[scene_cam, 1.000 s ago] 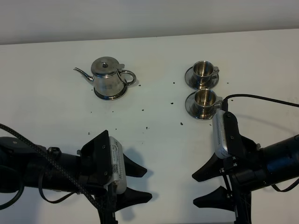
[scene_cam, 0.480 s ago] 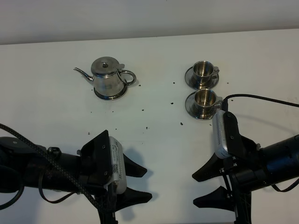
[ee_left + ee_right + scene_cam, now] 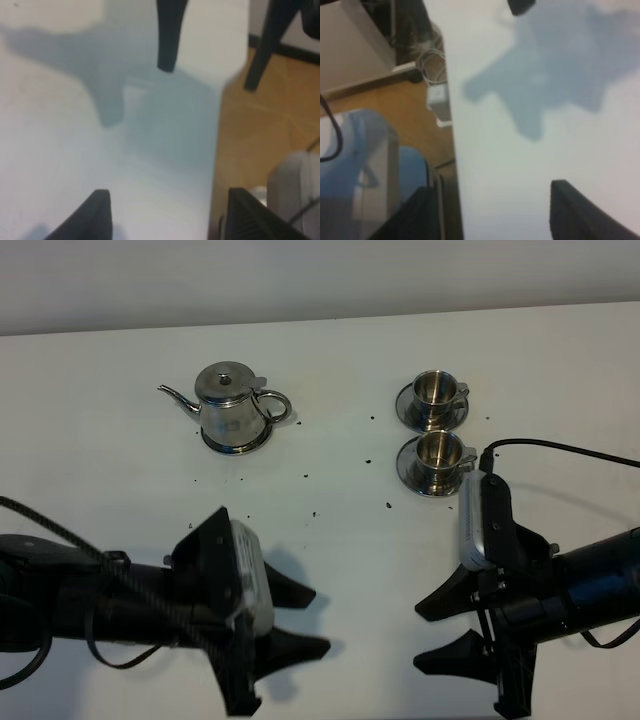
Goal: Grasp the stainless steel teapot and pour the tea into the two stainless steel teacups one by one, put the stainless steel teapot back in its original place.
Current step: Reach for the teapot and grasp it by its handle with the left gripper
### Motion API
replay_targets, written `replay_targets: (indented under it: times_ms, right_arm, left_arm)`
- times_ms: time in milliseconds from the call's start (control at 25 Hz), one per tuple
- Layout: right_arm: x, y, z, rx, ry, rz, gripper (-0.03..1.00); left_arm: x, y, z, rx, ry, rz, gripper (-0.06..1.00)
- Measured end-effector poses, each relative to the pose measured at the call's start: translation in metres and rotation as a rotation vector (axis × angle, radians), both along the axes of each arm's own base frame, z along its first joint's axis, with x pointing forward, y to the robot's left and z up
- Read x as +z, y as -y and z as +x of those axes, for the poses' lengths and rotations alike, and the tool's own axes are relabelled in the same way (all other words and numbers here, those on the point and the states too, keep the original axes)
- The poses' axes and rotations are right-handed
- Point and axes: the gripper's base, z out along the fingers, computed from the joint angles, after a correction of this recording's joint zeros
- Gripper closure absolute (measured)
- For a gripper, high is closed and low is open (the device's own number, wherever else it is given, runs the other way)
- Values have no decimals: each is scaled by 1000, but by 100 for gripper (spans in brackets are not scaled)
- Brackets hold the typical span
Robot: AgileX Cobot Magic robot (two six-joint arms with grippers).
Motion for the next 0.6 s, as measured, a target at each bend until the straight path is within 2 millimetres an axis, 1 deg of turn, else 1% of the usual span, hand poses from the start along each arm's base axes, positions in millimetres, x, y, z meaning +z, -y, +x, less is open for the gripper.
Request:
replay_targets:
  times_ms: [120,240,440,520,600]
  right_arm:
    - [-1,3,6,-78,4,-39,48]
    - [7,5,17,-185,36,-70,48]
    - [28,6,35,-331,85,-61,48]
    - [35,5,42,-384,88,-47,48]
    - [41,4,48,-421,95,-33,48]
  left_arm:
    - [9,1,10,92,17,-34,41]
    - [28,1,21,210,60,-67,41]
    - [59,-6,37,438,75,-93,41]
    - [68,-11,44,552,53,-103,41]
    - [75,-14,49,625,49,-106,41]
